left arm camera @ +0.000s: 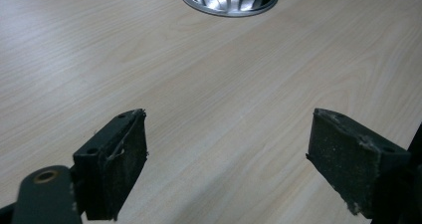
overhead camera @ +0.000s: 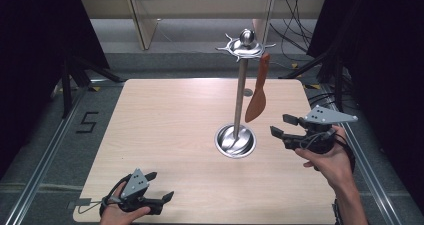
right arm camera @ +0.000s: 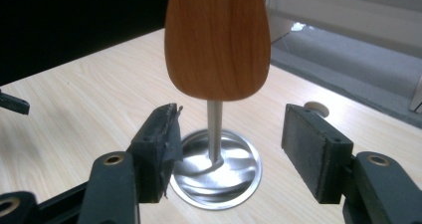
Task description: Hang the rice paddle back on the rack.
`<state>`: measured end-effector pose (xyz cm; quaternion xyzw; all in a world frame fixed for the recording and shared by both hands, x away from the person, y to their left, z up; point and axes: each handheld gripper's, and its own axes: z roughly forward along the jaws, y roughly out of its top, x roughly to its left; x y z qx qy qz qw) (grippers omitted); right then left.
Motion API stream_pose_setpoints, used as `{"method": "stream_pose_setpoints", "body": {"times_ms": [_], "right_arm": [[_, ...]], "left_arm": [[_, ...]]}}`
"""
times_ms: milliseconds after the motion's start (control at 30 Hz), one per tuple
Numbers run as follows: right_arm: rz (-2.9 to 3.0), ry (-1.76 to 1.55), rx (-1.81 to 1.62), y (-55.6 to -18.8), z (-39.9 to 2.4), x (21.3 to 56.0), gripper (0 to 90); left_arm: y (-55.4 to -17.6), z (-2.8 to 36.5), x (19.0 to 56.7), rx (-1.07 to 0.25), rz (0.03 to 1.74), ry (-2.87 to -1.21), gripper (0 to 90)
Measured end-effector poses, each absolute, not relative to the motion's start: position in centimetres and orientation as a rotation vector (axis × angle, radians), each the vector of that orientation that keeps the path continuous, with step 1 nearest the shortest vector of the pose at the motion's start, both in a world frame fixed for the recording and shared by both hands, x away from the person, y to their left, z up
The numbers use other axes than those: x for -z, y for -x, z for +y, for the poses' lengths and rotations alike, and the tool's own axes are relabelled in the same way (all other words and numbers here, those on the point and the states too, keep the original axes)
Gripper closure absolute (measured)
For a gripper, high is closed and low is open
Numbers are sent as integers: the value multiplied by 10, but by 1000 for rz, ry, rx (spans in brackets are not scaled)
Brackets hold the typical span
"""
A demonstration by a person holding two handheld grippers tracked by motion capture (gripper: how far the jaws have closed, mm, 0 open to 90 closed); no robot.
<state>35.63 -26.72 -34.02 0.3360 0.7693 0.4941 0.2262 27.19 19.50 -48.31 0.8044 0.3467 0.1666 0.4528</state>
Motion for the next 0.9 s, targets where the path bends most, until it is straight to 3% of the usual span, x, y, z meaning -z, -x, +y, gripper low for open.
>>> {"method": "stream_pose_setpoints", "body": {"times_ms": [900], "right_arm": [[2303,-1012,-1255,-351,-257,397,379]], "left_arm": [[-272,192,484,-385,876,-1942,148]]}}
